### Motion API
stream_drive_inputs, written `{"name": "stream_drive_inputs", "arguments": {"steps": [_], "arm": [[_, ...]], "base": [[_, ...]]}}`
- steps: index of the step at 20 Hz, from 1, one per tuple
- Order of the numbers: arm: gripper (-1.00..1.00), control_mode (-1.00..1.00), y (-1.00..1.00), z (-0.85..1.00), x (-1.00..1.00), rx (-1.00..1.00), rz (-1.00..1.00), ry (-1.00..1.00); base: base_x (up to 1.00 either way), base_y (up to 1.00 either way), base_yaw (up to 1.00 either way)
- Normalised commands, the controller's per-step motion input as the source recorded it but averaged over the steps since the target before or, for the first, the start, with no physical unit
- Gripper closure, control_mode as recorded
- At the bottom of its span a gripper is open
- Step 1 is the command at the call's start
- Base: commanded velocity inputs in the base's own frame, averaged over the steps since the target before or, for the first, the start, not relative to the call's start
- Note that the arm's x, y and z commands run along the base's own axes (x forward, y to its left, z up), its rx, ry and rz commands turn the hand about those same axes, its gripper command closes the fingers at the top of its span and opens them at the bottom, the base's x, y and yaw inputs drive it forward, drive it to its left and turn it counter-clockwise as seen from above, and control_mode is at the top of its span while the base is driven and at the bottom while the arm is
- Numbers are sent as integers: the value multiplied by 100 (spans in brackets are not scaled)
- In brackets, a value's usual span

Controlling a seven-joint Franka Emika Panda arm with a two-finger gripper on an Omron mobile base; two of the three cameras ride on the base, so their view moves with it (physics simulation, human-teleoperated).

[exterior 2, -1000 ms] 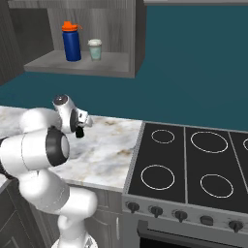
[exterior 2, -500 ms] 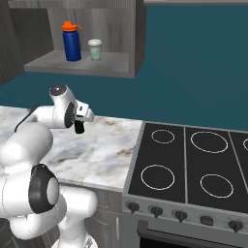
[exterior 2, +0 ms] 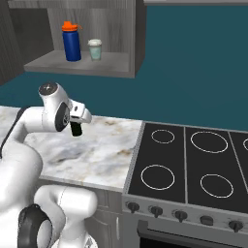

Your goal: Sort all alcoholic drinks to one cabinet, and non-alcoholic drinks to the other.

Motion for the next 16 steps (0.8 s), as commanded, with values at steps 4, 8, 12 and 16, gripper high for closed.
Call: {"name": "stream_drive_inputs", "arguments": {"steps": [4,8,12,16], "arm": [[100,-100,-3,72,-49,-1,-6,0],[100,-100,0,80,-40,0,-9,2],[100,-100,0,79,-23,-1,-13,4],[100,-100,0,62,-39,0,-10,0]], "base": [[0,0,0],[0,0,0],[0,0,0],[0,0,0]]}}
